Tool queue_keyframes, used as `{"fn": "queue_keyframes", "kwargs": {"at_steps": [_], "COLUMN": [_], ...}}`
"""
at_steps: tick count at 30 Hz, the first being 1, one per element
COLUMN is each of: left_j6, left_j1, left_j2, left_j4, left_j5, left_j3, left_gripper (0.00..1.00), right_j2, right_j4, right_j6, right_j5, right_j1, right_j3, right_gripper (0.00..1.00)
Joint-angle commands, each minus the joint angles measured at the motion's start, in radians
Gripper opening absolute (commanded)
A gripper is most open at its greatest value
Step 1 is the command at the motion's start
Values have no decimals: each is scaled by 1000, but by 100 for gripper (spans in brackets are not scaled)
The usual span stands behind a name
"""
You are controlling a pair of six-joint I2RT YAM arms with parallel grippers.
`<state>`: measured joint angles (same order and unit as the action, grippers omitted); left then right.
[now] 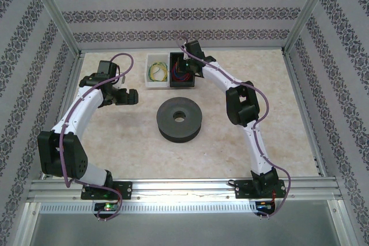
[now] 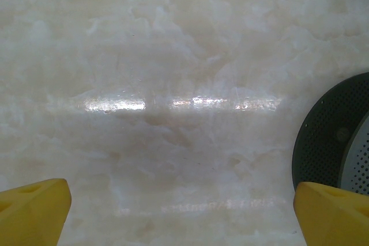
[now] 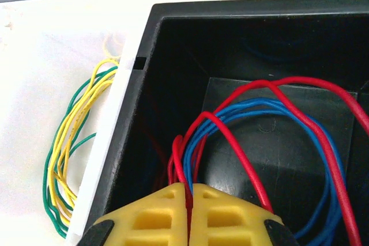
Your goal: Wrap the cables
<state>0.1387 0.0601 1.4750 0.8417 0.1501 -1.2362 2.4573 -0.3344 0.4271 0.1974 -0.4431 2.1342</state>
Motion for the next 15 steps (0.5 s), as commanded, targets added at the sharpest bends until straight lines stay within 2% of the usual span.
{"fn": "queue_keyframes", "kwargs": {"at_steps": [1,15], "left_j6": [-17,-16], "left_j1": [14,15], "left_j2": [-20,-36], "left_j4": [17,9], "left_j5": [0,1], "left_j3": [4,15], "left_gripper": [99,99], "right_j2": [-43,-284], "right_j4": [-10,14], "right_j6": [-5,-61], "right_j5": [-1,31], "right_j1": [-11,-11], "right_j3": [23,-119], "right_gripper": [0,0]}}
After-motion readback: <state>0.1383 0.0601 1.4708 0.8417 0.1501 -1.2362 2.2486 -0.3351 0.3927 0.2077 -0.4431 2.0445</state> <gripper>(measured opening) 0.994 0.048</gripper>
